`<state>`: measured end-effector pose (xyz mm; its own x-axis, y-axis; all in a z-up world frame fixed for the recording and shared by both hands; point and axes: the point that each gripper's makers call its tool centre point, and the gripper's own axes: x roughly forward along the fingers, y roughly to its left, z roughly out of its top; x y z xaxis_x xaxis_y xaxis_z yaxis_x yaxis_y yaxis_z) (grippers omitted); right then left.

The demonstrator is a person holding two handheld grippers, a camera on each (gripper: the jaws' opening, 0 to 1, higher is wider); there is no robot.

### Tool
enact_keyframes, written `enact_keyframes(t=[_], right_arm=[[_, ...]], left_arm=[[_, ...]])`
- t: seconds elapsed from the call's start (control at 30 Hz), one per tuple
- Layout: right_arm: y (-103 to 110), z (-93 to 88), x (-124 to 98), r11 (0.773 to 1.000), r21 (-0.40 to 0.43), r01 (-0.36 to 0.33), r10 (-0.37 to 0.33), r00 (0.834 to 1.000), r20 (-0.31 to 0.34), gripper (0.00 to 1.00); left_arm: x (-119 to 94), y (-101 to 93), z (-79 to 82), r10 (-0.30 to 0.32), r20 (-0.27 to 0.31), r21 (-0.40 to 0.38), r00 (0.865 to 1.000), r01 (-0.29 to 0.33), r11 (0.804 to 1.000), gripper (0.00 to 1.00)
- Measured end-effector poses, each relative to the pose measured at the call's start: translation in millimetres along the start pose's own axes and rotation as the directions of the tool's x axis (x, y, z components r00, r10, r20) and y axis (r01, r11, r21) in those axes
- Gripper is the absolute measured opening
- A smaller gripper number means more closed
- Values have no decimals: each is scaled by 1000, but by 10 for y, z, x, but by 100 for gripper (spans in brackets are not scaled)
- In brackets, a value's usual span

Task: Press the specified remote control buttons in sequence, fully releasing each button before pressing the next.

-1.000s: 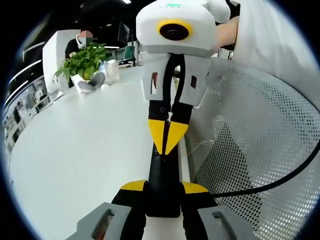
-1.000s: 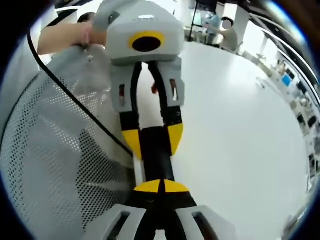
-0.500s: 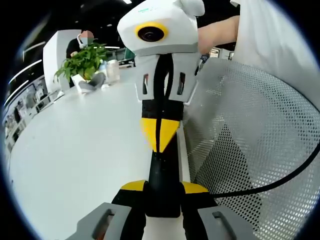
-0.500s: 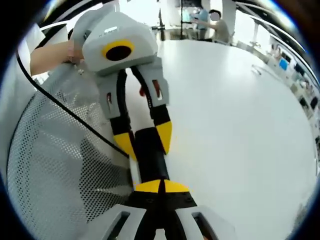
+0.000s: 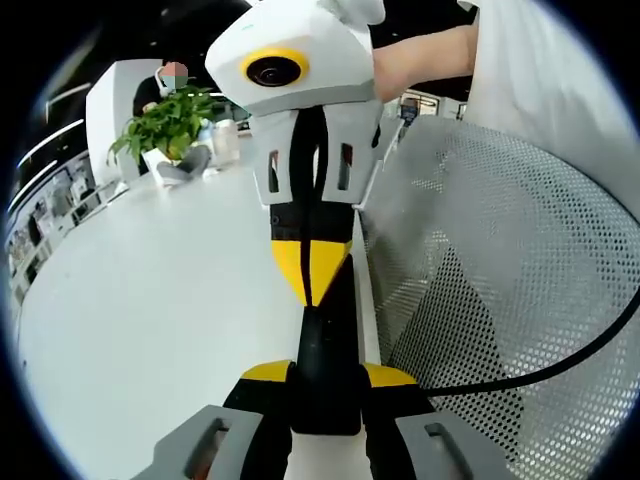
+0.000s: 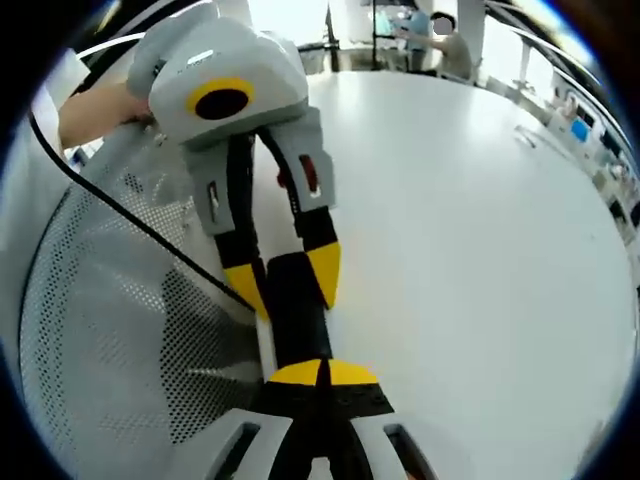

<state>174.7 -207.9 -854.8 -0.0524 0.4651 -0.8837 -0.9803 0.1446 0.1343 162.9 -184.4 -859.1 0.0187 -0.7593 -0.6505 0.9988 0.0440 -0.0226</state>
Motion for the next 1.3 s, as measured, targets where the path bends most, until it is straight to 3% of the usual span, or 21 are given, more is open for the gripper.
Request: enact_keyframes(t=[0.37,0.7,0.9,1.3], right_arm=[[-17,9,36,998,-49,-40,36,996,-86,0],[-26,3,45,996,-2,-89,88,986,-139,0],[-22,1,59,993,-6,-120,117,972,-202,0],[-18,-6,64,996,-28,-85,76,969,-237,0]], left_arm=[[1,7,-3,1,-2,1,1000,-1,1000,25],[2,4,-3,0,-3,3,1000,0,1000,25],[6,3,-2,0,-4,4,1000,0,1000,25],[5,5,-5,0,-5,4,1000,0,1000,25]])
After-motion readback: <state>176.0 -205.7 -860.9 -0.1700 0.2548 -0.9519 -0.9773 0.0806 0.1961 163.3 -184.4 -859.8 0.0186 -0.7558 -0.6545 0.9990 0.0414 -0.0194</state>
